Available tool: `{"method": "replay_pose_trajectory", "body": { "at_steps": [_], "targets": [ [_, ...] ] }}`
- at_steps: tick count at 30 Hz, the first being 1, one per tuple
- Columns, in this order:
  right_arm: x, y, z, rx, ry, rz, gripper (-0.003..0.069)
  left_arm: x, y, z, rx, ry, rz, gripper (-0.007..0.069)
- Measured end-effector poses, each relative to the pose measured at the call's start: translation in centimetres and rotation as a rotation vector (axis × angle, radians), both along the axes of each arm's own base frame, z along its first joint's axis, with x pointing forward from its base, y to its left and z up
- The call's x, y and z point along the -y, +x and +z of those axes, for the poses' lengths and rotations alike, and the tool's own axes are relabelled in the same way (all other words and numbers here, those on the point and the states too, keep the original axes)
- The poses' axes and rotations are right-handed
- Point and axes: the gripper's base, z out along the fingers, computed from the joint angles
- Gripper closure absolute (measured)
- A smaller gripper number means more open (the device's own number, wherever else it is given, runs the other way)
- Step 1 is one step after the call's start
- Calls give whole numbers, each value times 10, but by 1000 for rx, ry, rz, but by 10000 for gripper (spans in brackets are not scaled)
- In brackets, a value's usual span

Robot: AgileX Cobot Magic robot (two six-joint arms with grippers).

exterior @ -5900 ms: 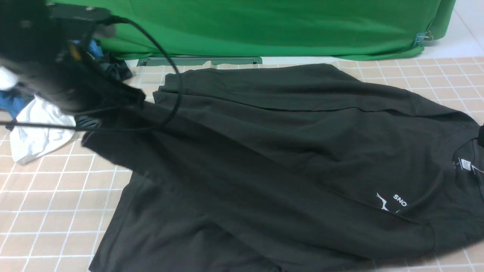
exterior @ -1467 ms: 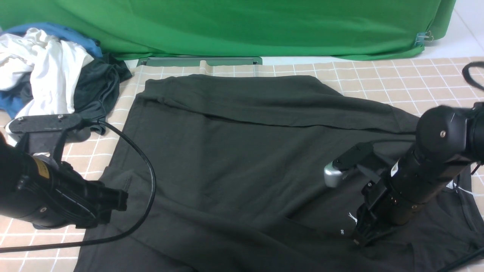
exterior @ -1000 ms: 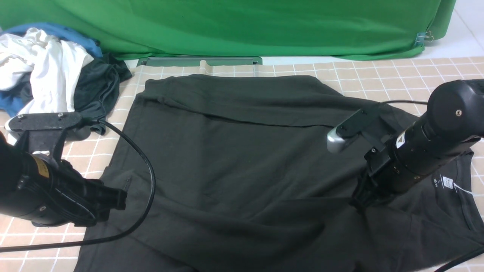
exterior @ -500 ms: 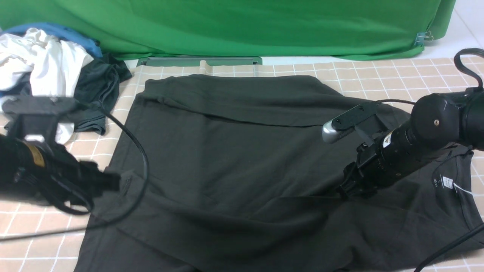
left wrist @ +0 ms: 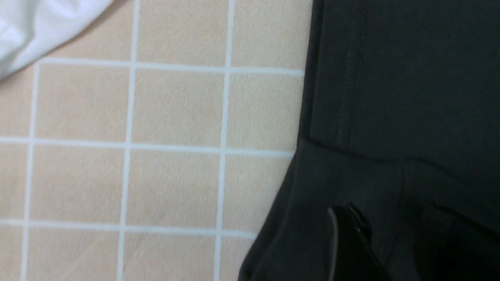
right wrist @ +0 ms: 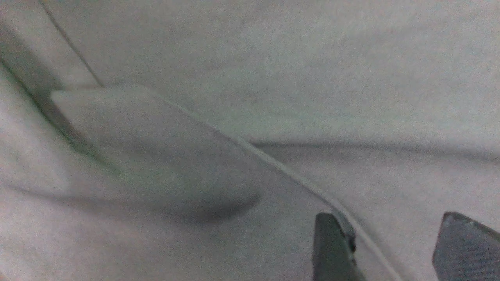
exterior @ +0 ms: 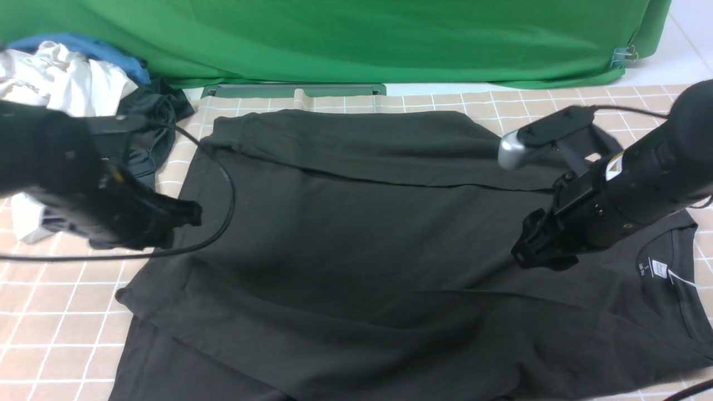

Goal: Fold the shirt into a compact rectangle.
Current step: 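Fold the left side of the black T-shirt inward over its body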

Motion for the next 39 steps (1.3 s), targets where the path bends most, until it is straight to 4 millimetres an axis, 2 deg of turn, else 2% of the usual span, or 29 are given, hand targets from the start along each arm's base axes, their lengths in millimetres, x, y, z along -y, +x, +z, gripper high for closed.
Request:
{"method": "replay_pose_trajectory", "body": {
  "at_steps": [4, 10, 16, 18, 19, 20, 22, 24, 27, 35, 39],
  "targets": [
    [0, -1, 4, 11, 5, 0, 273, 1, 19, -17, -36, 18, -6, 333],
    [0, -1, 3, 10, 5, 0, 273, 0, 27, -38, -82, 58, -32, 256],
    [0, -1, 4, 11, 5, 0, 275, 0, 29, -41, -83, 63, -37, 250],
    [0, -1, 4, 11, 5, 0, 278, 0, 29, -41, -82, 60, -34, 298],
    [0, -1, 4, 12, 5, -1, 279, 1, 30, -41, -82, 53, -29, 344],
    [0, -1, 4, 12, 5, -1, 281, 1, 30, -41, -82, 48, -25, 428],
    [0, -1, 4, 13, 6, -1, 281, 1, 29, -41, -83, 49, -28, 524],
    [0, -1, 4, 15, 6, -1, 281, 1, 29, -41, -83, 51, -32, 575],
    [0, 0, 4, 21, 9, -3, 281, 0, 26, -34, -85, 57, -35, 587],
    [0, 1, 5, 43, 15, -7, 281, -1, 17, 17, 67, 48, -39, 587],
    [0, 2, 5, 46, 16, -8, 281, 0, 22, 25, 135, 41, -46, 587]
  ]
}}
